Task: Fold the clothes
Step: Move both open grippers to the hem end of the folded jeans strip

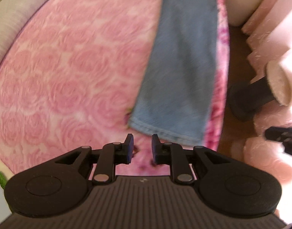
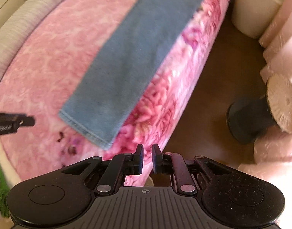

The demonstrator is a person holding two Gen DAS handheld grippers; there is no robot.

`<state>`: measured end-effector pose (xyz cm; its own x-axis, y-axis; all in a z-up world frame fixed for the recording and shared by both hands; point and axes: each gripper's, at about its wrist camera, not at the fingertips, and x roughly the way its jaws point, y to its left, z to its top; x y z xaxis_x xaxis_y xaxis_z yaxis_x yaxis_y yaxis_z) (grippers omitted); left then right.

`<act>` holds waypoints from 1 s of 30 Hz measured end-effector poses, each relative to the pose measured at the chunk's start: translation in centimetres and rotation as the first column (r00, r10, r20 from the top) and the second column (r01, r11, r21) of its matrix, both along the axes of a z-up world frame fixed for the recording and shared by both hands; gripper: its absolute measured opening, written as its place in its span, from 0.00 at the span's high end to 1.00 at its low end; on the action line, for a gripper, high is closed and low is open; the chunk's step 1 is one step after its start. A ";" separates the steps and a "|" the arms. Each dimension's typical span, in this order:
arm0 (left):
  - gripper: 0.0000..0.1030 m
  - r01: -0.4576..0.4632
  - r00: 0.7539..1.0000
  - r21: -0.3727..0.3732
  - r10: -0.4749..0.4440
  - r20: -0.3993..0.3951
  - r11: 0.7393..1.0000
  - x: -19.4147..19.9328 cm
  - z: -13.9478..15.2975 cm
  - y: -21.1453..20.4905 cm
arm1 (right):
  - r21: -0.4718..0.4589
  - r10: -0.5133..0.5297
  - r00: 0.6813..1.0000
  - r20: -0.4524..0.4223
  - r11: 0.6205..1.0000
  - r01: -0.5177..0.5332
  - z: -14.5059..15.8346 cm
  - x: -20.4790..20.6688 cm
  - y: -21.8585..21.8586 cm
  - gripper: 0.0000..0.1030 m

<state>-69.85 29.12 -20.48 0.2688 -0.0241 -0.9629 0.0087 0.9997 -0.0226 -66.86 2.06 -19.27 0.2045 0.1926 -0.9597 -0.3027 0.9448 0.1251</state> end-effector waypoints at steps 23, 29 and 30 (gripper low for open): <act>0.79 0.115 0.991 0.064 -0.119 0.065 0.991 -2.0 5.4 -4.7 | 0.005 -0.072 0.997 -0.037 0.997 0.072 3.9 -2.9 0.6 0.86; 0.79 0.107 0.992 0.060 -0.111 0.064 0.992 -2.2 5.4 -4.7 | 0.003 -0.061 0.998 -0.026 0.998 0.061 4.2 -2.8 0.7 0.86; 0.79 0.106 0.992 0.060 -0.110 0.064 0.993 -2.2 5.4 -4.7 | 0.003 -0.059 0.998 -0.023 0.998 0.059 4.3 -2.8 0.7 0.86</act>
